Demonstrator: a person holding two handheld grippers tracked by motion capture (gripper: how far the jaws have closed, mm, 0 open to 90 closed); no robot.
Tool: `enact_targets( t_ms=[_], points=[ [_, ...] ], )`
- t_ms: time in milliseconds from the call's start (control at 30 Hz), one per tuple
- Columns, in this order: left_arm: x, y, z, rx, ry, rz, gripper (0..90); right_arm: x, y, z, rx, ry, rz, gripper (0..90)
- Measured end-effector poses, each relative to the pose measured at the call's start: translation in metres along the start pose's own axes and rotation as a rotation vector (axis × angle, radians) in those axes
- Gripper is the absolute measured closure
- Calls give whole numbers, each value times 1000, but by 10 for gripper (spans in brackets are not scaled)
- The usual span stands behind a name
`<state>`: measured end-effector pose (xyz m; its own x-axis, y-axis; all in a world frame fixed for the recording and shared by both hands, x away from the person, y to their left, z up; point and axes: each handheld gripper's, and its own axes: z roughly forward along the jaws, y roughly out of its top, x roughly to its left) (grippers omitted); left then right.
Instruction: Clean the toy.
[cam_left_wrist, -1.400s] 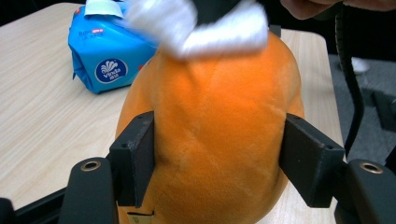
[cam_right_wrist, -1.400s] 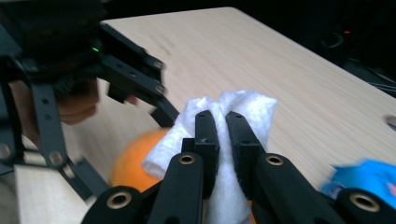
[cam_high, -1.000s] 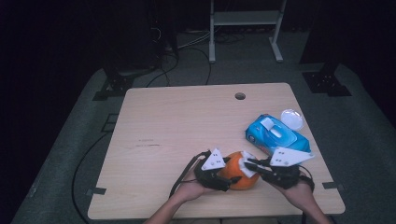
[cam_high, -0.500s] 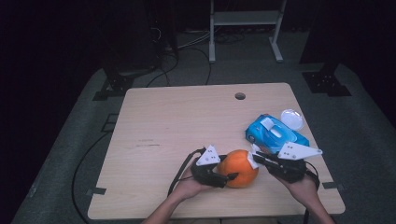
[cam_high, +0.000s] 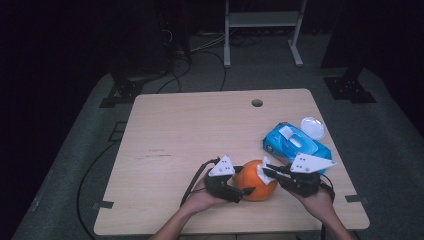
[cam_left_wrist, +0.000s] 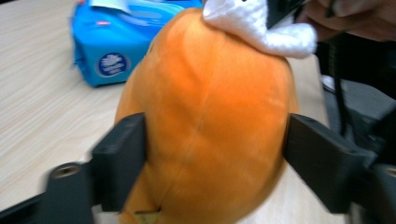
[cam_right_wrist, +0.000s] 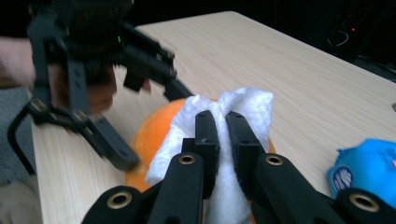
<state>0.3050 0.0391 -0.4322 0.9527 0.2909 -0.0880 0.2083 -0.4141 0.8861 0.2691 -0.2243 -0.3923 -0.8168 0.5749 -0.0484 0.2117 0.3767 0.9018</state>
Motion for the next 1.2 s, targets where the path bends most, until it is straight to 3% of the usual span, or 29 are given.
enact_targets(
  t_ms=[67,133,233,333,400,467,567,667,733,833,933,1000,1100,1200],
  points=[
    [5,-2,0,-13,2,0,118,0,-3,-3,-6,9,5,838],
    [8,-5,9,9,-24,-9,86,0,-5,-5,-8,31,17,837],
    [5,-9,18,22,-13,14,75,0,-5,-4,-5,33,8,835],
    [2,-5,11,-3,32,35,281,2,-1,-3,-15,28,5,835],
    [-1,2,4,-9,56,49,356,6,6,-1,-41,33,0,835],
    [-3,8,-1,-3,65,51,367,11,14,2,-69,55,-10,835],
    [-3,15,-15,-30,85,52,379,13,24,6,-92,42,-35,836],
    [-2,21,-31,-38,96,56,383,2,22,5,-94,22,1,835],
    [-3,21,-31,-16,108,61,383,0,17,9,-73,19,16,836],
    [-5,19,-23,50,132,79,386,8,19,16,-61,12,1,836],
    [-6,20,-21,50,107,71,389,19,26,22,-75,53,-26,835],
    [-4,20,-24,39,112,69,391,19,27,24,-70,47,-46,835],
    [-3,19,-27,38,108,56,391,8,19,22,-59,35,-8,835],
    [-3,16,-19,58,112,59,382,-2,6,23,-32,28,42,835]
  ],
)
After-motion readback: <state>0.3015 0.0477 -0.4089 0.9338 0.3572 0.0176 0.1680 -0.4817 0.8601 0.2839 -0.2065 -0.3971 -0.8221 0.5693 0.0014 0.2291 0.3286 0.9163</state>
